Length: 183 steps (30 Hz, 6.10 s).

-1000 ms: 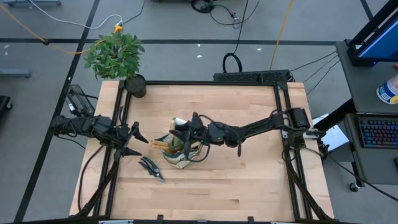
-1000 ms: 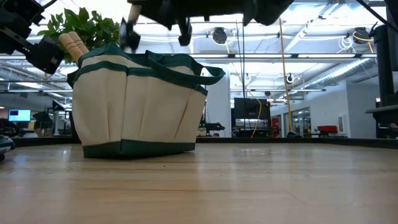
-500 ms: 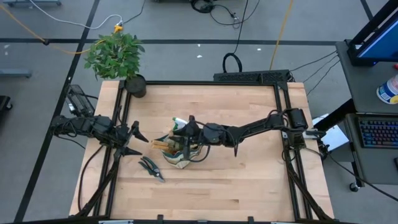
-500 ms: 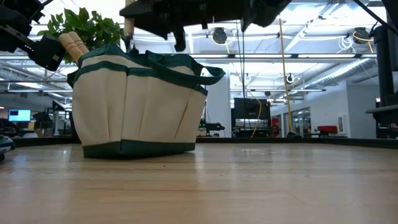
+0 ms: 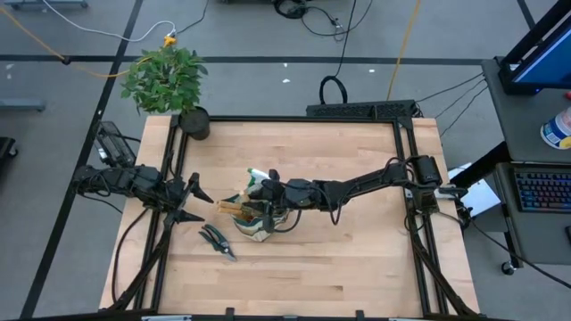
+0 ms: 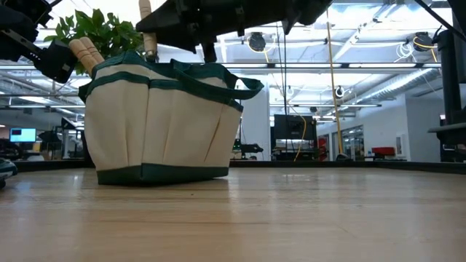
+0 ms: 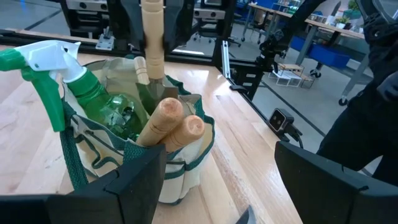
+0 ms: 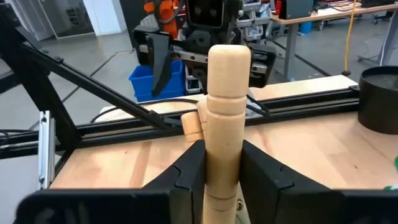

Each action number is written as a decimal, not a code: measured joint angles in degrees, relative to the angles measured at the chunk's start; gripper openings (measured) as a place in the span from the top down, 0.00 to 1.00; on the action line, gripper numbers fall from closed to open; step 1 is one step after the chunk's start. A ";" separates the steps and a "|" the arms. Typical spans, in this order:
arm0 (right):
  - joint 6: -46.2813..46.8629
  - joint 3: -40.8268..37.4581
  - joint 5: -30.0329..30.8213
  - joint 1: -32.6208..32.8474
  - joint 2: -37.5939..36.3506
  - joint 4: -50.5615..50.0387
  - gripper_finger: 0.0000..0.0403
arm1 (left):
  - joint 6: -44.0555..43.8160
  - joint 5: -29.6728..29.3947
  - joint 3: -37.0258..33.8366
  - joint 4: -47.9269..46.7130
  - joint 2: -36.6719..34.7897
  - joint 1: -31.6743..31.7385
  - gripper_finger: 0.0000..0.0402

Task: Pick & Place Garden tools in Gardening bag
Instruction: Put the brown trowel into the brown bag, then put the green scissors into the brown bag

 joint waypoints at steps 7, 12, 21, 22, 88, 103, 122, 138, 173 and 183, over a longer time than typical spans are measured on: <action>0.02 0.06 -0.05 0.02 0.49 -2.40 0.81 | 0.00 -0.01 0.00 0.03 -0.01 -0.01 0.23; 0.16 0.12 -0.69 0.02 1.36 -2.75 0.77 | 0.31 -0.04 0.00 0.12 -0.01 0.00 0.23; 0.22 0.10 -3.07 -0.23 1.31 -3.55 0.69 | 0.93 -0.07 0.00 0.09 0.00 0.00 0.23; 0.22 0.10 -3.00 -0.30 1.31 -3.43 0.68 | 0.94 -0.07 0.00 0.09 -0.01 0.00 0.23; -3.70 0.06 -2.73 -0.48 -24.37 -27.15 0.68 | -85.58 2.66 0.02 -12.87 16.67 -6.26 0.23; -12.36 0.06 -2.72 -0.48 -24.33 -27.44 0.68 | -112.56 -7.98 1.33 -6.99 29.48 -23.00 0.23; -18.65 0.04 -2.74 -0.52 -24.33 -27.50 0.68 | -139.04 -23.37 6.80 -6.41 55.84 -35.50 0.23; -18.45 0.04 -2.72 -0.52 -24.33 -27.85 0.68 | -142.21 -24.76 8.05 -3.44 57.98 -37.16 0.23; -16.48 0.01 -2.75 -0.52 -24.33 -27.67 0.68 | -149.34 -19.80 12.90 -11.24 70.31 -39.01 0.23; -16.48 0.01 -2.75 -0.52 -24.33 -27.39 0.68 | -151.30 -19.49 12.90 -13.13 70.31 -39.01 0.23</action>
